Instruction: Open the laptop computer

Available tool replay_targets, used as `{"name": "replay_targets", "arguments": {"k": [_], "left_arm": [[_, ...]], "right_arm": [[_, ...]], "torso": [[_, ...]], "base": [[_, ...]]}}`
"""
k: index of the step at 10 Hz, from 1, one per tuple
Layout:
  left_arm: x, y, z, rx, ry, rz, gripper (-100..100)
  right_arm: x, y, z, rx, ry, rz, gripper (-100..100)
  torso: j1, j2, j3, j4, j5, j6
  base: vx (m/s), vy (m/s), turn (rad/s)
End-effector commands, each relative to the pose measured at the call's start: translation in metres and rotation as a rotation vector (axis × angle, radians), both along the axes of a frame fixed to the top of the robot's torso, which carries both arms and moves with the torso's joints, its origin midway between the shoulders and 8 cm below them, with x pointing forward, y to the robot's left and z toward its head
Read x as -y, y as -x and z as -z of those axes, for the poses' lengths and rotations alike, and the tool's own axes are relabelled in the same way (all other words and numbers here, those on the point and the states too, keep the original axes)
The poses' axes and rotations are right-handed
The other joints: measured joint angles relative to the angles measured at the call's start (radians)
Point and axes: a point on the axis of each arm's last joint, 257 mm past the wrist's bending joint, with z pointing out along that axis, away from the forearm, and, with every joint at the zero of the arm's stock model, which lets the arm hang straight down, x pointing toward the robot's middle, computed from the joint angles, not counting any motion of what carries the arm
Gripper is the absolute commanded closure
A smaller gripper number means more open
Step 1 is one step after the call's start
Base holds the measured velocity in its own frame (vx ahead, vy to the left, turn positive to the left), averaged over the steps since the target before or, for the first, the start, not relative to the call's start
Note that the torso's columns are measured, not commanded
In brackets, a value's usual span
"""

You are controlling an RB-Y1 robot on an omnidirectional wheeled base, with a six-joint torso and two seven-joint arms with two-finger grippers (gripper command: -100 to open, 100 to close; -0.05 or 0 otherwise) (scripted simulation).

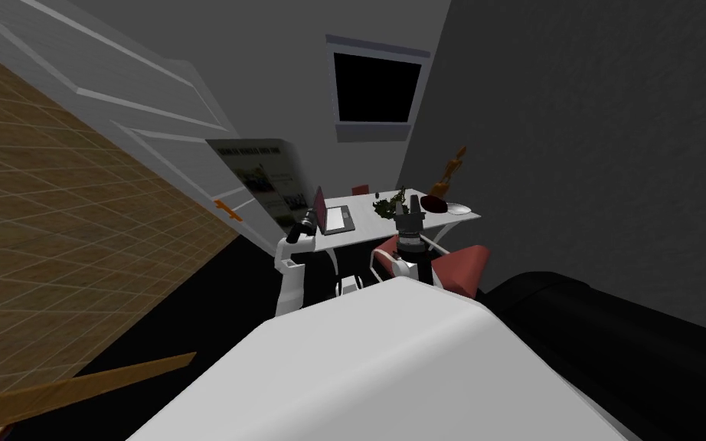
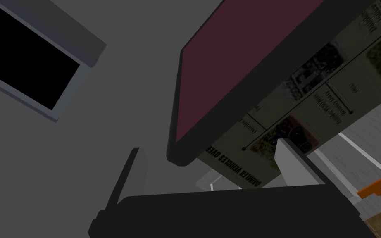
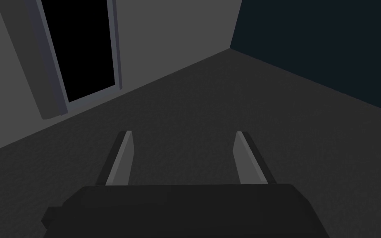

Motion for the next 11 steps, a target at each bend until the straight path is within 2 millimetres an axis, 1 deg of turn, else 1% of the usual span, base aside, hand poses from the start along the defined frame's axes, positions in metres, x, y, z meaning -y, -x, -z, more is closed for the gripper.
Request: {"name": "replay_targets", "arguments": {"k": [1,2,3,4,5,6,7,8,9,10,11], "left_arm": [[-0.021,-0.015,-0.002,0.007,-0.009,-0.054,-100],[-0.038,-0.024,-0.017,0.042,0.006,-0.092,-100],[-0.041,-0.029,-0.007,0.019,-0.015,-0.104,-100],[-0.04,-0.03,-0.002,0.009,-0.016,-0.103,-100],[-0.057,-0.04,-0.016,0.038,-0.009,-0.144,-100],[-0.059,-0.042,-0.004,0.015,-0.021,-0.15,-100],[-0.073,-0.051,-0.02,0.047,-0.01,-0.183,-100],[-0.076,-0.055,-0.004,0.014,-0.025,-0.191,-100],[-0.089,-0.062,-0.016,0.039,-0.008,-0.22,-100],[-0.091,-0.065,-0.008,0.021,-0.025,-0.229,-100],[-0.091,-0.066,-0.005,0.015,-0.026,-0.228,-100]], "right_arm": [[0.0,0.0,0.0,0.0,0.0,0.0,0],[0.0,0.0,0.0,0.0,0.0,0.0,0],[0.0,0.0,0.0,0.0,0.0,0.0,0],[0.0,0.0,0.0,0.0,0.0,0.0,0],[0.0,0.0,0.0,0.0,0.0,0.0,0],[0.0,0.0,0.0,0.0,0.0,0.0,0],[0.0,0.0,0.0,0.0,0.0,0.0,0],[0.0,0.0,0.0,0.0,0.0,0.0,0],[0.0,0.0,0.0,0.0,0.0,0.0,0],[0.0,0.0,0.0,0.0,0.0,0.0,0],[0.0,0.0,0.0,0.0,0.0,0.0,0]], "torso": [[0.002,0.002,0.001,0.001,0.001,0.001],[0.001,0.003,0.002,0.001,0.001,0.0],[-0.001,0.003,0.002,0.001,0.0,0.0],[-0.003,0.002,0.001,0.0,-0.001,0.0],[-0.004,-0.001,0.0,-0.001,-0.001,-0.002],[-0.003,0.0,0.0,0.0,-0.001,0.0],[-0.002,0.001,0.0,0.0,0.0,-0.001],[-0.001,0.001,0.001,0.0,0.0,0.0],[-0.002,0.001,0.001,-0.001,0.0,-0.002],[-0.002,0.001,0.001,0.0,0.0,-0.001],[-0.003,0.001,0.001,0.0,0.0,-0.001]], "base": [[-0.059,0.052,-0.129],[-0.091,0.062,-0.181],[-0.08,0.059,-0.123],[-0.032,0.028,-0.023],[-0.055,0.032,-0.211],[-0.056,0.041,-0.12],[-0.08,0.057,-0.2],[-0.075,0.057,-0.136],[-0.083,0.049,-0.239],[-0.077,0.043,-0.11],[-0.03,0.011,0.002]]}}
